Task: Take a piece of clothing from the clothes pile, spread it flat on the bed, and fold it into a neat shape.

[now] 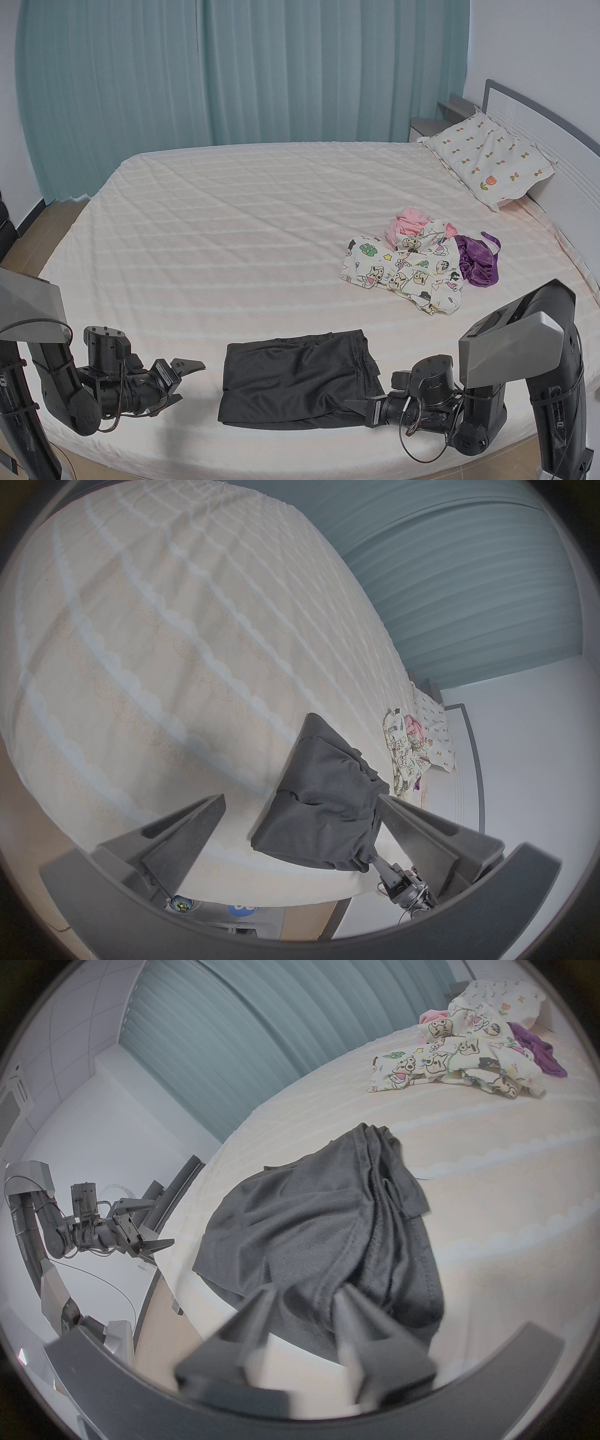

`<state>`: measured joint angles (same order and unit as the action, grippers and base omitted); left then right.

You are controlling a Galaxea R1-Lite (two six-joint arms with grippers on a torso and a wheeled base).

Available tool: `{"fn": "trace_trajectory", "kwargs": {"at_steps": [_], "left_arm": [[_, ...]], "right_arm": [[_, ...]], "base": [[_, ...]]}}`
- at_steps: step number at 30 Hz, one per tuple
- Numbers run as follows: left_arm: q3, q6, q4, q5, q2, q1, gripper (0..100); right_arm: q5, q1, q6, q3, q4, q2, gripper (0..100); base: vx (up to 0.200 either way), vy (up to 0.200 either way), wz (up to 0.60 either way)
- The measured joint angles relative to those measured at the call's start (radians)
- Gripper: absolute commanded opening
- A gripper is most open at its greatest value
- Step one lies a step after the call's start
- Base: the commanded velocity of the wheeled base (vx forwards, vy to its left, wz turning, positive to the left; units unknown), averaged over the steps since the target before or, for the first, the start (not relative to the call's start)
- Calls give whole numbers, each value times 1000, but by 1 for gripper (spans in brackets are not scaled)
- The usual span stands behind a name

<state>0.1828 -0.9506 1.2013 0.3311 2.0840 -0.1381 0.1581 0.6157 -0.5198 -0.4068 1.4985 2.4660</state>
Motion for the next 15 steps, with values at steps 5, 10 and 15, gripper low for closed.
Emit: {"fn": "trace_trajectory", "kwargs": {"at_steps": [5, 10, 15], "left_arm": [[0, 0, 0, 0, 1, 0, 100], [-1, 0, 1, 0, 1, 0, 100], [-3, 0, 1, 0, 1, 0, 100]], "right_arm": [[-31, -2, 6, 30, 5, -10, 0], [-42, -7, 7, 64, 20, -23, 0], [-36, -9, 15, 114, 39, -46, 0]], "base": [[0, 0, 0], [0, 0, 0], [0, 0, 0]]}}
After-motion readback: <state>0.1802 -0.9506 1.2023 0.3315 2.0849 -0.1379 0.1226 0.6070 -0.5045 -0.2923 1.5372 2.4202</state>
